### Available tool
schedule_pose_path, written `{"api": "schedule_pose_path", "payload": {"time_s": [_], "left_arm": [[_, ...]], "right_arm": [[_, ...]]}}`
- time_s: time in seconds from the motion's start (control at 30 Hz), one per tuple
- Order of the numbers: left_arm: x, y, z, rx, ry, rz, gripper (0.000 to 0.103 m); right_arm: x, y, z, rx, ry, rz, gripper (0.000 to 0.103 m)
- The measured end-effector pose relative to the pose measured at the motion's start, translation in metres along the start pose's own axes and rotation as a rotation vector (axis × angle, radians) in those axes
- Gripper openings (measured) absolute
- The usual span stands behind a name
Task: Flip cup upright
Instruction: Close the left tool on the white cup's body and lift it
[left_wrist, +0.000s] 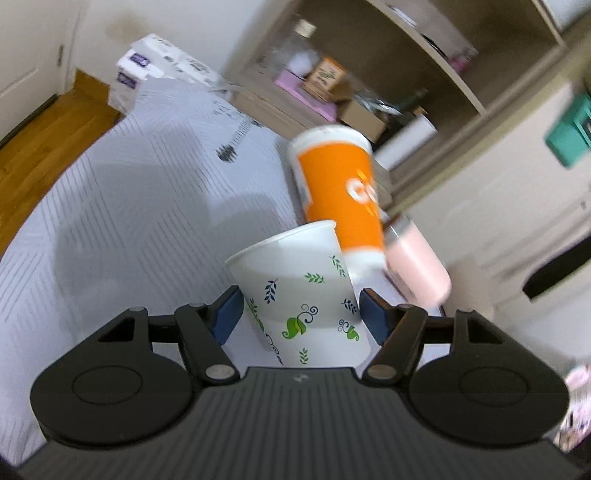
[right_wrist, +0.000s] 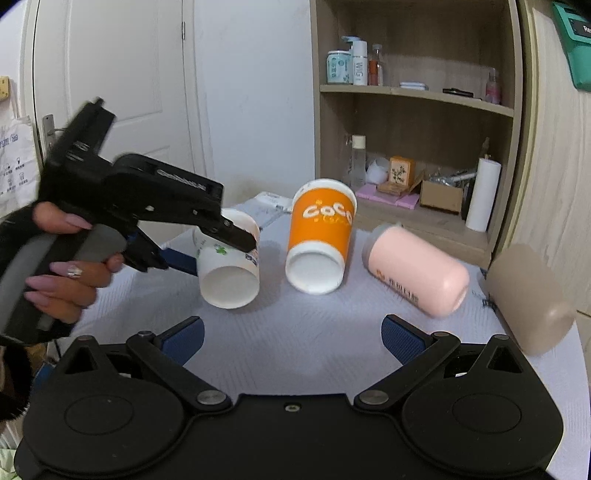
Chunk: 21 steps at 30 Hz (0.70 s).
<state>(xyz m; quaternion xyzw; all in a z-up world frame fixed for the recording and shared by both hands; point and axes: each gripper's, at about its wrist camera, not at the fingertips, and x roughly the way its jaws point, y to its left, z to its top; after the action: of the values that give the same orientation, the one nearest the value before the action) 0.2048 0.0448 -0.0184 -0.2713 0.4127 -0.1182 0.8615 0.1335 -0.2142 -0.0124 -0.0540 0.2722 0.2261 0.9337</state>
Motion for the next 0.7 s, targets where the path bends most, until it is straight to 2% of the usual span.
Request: {"api": "schedule_pose_path", "payload": {"time_s": [0.4,0.7], "left_arm": [[-0.026,-0.049,-0.057,0.193,0.093,-0.086,0.068],[0.002,-0.074,-0.076,0.236,0.178,-0.107,0.068]], "right_arm": [[-0.03,-0.006,-0.038,0.051,0.052,-0.022,0.103],[-0.045,-0.01,-0.053,0.066,0.064,0.035,0.103]]}}
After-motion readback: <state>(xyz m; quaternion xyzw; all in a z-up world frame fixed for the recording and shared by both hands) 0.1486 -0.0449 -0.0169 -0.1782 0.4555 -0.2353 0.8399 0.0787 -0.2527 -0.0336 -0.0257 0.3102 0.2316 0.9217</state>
